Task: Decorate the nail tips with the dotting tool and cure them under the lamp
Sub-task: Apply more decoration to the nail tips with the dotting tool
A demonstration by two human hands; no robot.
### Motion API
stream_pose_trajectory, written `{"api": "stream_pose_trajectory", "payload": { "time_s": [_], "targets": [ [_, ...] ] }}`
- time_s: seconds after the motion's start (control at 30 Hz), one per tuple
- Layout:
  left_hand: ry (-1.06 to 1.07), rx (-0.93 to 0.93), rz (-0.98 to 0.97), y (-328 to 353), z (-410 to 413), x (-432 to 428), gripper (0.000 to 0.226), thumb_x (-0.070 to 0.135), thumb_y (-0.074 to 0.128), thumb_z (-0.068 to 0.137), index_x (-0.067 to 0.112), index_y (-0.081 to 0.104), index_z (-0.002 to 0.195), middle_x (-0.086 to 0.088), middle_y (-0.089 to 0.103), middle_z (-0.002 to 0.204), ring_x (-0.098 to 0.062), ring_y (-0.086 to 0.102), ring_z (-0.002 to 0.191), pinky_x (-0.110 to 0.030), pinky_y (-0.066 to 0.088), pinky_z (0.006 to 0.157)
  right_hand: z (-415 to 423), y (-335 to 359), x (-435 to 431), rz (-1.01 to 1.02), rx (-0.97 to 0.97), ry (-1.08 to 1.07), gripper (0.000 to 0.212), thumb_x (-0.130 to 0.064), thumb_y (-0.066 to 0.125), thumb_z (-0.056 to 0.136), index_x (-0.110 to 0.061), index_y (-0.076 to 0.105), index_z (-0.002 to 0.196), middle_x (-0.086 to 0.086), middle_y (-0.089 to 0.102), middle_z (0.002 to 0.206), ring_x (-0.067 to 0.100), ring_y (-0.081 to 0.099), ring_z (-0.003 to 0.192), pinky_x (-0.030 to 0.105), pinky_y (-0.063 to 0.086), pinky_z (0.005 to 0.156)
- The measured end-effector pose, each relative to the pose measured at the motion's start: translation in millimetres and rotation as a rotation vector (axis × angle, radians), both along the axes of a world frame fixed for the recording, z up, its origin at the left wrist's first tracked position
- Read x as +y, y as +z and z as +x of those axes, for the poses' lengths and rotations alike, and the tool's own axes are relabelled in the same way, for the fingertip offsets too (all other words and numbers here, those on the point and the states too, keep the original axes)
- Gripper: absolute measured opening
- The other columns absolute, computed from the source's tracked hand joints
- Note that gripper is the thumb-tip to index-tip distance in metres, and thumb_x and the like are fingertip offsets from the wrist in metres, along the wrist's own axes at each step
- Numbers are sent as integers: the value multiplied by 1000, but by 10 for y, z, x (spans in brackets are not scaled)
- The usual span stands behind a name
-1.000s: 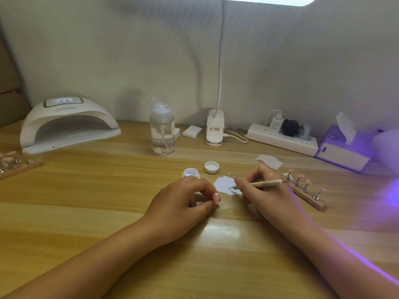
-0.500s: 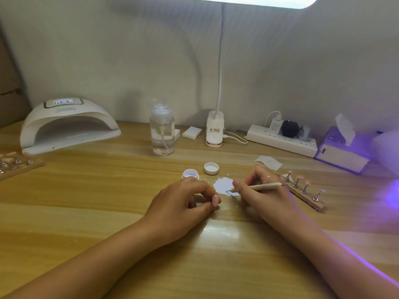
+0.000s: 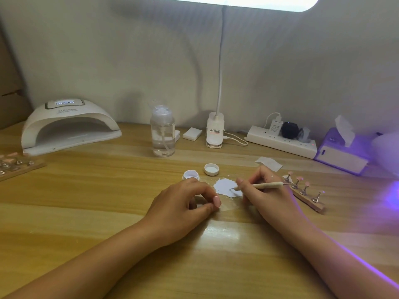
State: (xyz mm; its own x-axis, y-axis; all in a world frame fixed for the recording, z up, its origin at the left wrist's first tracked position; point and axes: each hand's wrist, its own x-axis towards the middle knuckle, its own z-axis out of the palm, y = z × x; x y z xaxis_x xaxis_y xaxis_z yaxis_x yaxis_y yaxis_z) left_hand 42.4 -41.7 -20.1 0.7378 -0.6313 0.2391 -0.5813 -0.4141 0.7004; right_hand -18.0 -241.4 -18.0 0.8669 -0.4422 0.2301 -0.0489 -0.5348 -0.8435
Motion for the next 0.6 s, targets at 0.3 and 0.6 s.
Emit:
{"api": "stream_pose_trajectory", "payload": {
  "time_s": [0.3,0.6],
  "targets": [
    [-6,-9,-16,-9,7,1,12,31,66,87,42,63,87,22,64,97,-4,48,59,-33,45,66,-3,5,4,57,-107,-10,28,-37,65,92,-14,54,80,-5,66,60,-1,56,55,13,39,54],
    [-3,-34,-18,-7,13,-1,10,32,69,87,41,64,86,29,60,91,-4,50,62,-28,42,64,-48,136,153,449,-200,99,28,-43,73,81,-18,60,83,4,69,66,9,51,48,19,35,40]
  ]
}}
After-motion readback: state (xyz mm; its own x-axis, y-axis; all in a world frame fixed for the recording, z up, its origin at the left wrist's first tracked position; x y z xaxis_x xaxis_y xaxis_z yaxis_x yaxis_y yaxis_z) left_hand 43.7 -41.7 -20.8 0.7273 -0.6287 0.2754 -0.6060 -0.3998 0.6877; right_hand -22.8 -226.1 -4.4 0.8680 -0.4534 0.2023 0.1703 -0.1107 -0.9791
